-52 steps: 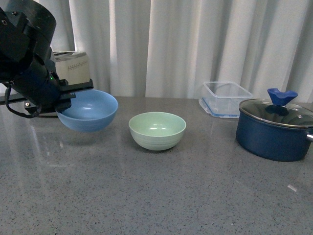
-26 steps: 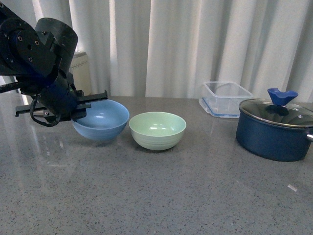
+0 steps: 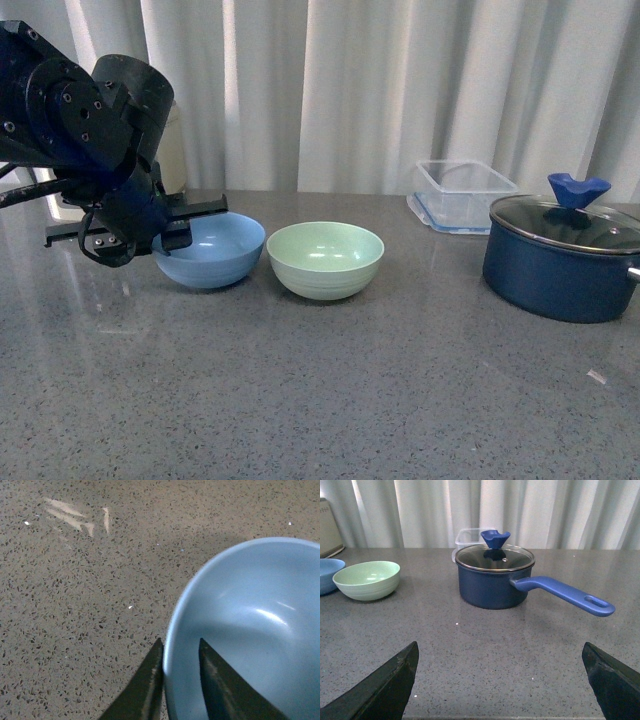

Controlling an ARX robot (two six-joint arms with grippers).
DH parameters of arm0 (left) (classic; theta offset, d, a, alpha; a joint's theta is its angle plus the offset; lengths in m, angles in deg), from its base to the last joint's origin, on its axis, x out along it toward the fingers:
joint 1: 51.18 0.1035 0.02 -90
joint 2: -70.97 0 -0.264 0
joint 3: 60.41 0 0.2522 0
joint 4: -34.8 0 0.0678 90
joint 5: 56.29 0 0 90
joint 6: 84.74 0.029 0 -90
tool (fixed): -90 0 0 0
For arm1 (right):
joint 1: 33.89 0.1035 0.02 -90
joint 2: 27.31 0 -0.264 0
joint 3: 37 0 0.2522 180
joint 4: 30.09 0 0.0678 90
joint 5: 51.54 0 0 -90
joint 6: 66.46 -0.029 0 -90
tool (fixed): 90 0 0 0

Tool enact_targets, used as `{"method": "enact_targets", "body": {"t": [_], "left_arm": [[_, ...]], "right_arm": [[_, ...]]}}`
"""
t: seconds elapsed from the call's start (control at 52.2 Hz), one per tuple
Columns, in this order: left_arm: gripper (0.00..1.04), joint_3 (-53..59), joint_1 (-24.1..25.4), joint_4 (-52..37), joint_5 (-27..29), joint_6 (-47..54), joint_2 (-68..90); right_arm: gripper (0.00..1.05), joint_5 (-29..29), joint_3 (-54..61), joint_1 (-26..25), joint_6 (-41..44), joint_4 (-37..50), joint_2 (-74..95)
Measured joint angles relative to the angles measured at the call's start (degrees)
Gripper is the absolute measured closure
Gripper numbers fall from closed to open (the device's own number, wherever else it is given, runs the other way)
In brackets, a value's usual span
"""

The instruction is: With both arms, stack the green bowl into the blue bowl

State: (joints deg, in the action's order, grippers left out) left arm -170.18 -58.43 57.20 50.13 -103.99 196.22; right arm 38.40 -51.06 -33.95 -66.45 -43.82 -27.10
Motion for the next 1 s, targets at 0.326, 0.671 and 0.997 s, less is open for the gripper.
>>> {"method": "enact_targets", "body": {"t": [0.326,0.671,0.997], "left_arm": [[0.20,6.27,0.59,-2.93,-0.33,0.42,-6.82],[0.07,38.73,-1.53,-19.37,0.26,8.50,-36.30],[0.07,60.65,-3.32,-16.65,4.28,8.87,-55.93]], "right_arm": [[0.10,0.00,0.00,0.00,0.00,0.00,0.02],[0.10,0.00,0.00,0.00,0.00,0.00,0.00],[0.10,-0.04,0.00,0.00,0.00,0.00,0.02]]}}
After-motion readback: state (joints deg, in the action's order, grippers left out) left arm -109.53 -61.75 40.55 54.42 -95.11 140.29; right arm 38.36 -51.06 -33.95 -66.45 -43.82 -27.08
